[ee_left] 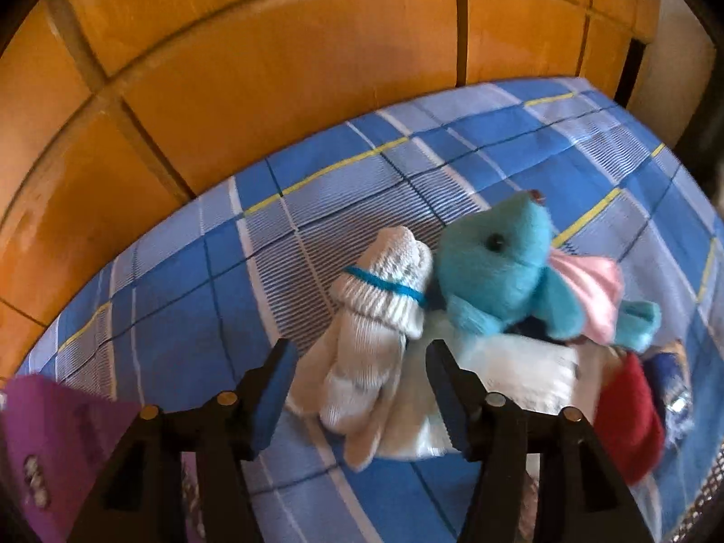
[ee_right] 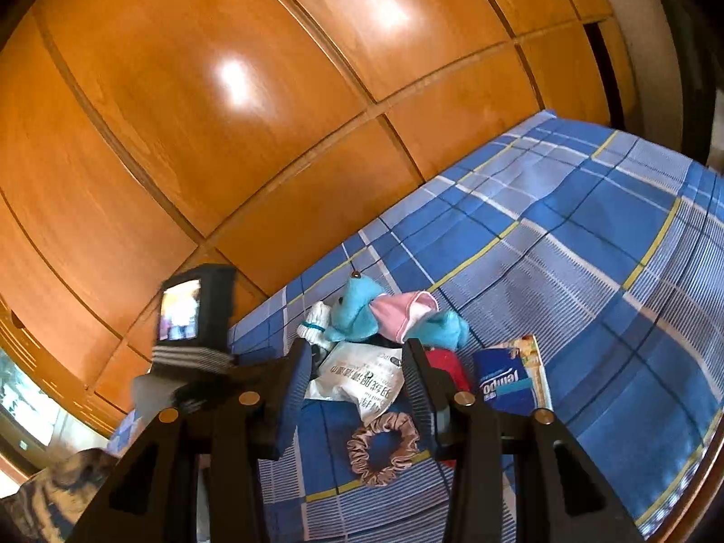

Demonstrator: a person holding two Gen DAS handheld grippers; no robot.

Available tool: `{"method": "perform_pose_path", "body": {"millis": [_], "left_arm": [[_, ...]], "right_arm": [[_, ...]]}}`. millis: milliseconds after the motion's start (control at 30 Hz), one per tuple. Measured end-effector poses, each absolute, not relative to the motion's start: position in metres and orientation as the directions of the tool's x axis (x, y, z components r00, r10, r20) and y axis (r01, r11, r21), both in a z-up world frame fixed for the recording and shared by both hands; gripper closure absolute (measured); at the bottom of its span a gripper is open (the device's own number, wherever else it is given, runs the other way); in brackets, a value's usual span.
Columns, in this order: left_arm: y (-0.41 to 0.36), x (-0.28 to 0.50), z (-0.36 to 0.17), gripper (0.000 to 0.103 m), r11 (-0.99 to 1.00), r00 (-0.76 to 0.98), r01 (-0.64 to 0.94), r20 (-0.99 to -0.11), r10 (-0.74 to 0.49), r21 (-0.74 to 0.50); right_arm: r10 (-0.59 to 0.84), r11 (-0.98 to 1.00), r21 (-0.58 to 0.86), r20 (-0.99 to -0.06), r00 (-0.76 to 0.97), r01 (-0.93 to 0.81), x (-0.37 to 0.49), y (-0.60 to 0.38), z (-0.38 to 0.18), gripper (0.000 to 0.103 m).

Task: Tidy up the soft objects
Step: 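Grasp the white knit glove with blue band with the left tool, then carry the white glove into the gold tray while right tool grasps the teal plush toy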

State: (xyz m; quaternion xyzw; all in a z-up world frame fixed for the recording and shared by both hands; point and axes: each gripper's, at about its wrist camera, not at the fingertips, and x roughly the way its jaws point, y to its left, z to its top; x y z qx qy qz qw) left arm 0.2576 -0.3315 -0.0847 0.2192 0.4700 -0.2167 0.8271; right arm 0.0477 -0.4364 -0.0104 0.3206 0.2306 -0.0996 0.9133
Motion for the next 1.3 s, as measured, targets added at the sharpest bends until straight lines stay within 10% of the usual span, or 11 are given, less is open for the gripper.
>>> {"method": "perform_pose_path", "body": {"millis": [167,267,367,1300], "left_arm": [[-0.346,0.270,-0.101,0.038,0.792,0.460,0.584,-0.876,-0.142,0.179],[-0.341,0.281,-0.112,0.066,0.822,0.375,0.564,-0.911,-0.173,0.076],[-0.331,0.278,-0.108,0.073,0.840,0.376,0.541,-0.904,-0.204,0.035],[-0.139,0.312,0.094,0.074,0.930,0.600,0.248,-0.711,-0.367,-0.271]], "right_arm": [[-0.027,0.766,0.551,-0.487,0.873,0.330,0.047,-0.438,-0.012,0.061],[-0.033,0.765,0.551,-0.486,0.873,0.335,0.047,-0.438,-0.012,0.061],[-0.039,0.768,0.544,-0.487,0.873,0.338,0.047,-0.437,-0.011,0.061],[-0.071,0.848,0.399,-0.568,0.820,0.350,0.065,-0.413,-0.015,0.061]]}}
